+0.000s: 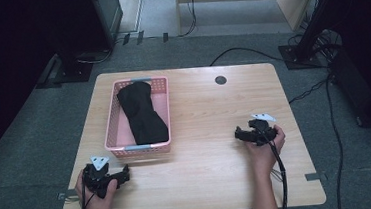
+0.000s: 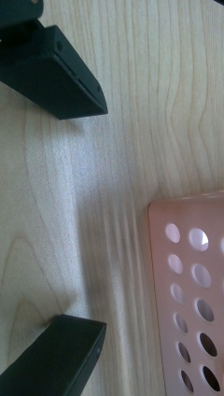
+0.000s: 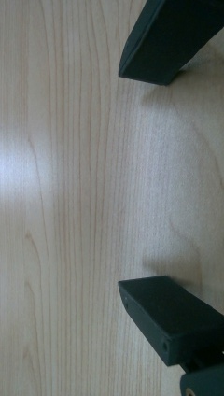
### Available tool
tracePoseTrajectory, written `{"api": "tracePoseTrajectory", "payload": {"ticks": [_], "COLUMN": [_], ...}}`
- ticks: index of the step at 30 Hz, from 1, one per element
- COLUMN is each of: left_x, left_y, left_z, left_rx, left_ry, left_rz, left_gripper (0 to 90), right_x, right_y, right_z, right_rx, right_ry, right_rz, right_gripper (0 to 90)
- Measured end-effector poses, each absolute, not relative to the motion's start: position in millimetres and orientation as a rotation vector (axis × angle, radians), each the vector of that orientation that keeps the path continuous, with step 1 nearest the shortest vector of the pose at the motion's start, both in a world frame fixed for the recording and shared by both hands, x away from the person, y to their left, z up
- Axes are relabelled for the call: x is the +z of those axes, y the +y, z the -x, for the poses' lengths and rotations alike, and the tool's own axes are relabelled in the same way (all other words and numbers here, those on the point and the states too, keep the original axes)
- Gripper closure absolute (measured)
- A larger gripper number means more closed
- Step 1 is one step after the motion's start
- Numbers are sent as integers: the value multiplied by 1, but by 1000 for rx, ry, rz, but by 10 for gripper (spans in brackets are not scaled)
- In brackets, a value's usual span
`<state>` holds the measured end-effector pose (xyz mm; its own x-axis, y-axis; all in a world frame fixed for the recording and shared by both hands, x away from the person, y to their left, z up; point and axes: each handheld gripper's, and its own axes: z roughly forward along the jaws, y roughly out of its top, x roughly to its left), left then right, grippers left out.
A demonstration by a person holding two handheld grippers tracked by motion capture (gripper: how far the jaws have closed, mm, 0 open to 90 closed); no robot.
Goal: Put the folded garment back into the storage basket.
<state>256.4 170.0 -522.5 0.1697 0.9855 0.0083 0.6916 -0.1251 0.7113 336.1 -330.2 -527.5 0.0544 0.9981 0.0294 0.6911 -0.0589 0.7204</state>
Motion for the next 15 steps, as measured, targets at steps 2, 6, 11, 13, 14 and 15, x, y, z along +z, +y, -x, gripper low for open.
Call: {"api": "tracePoseTrajectory", "payload": {"ticks": [2, 6, 11, 13, 14, 15], "left_x": [-523, -523, -523, -523, -523, -523], "left_y": [170, 170, 170, 170, 170, 170], "left_z": [-256, -256, -256, -256, -256, -256], "left_rx": [670, 670, 670, 670, 670, 670], "left_ry": [1580, 1581, 1580, 1580, 1580, 1580], "left_rz": [-1884, -1883, -1884, -1884, -1884, -1884], "left_gripper": [0, 0, 0, 0, 0, 0], "right_x": [-527, -528, -528, -528, -528, -528], "right_y": [-332, -335, -339, -341, -342, -343], "right_z": [-335, -334, -332, -331, -331, -330], "right_rx": [747, 744, 742, 739, 739, 740], "right_ry": [1686, 1683, 1676, 1672, 1673, 1669], "right_rz": [-1808, -1810, -1814, -1817, -1817, -1819], "right_gripper": [6, 6, 6, 6, 6, 6]}}
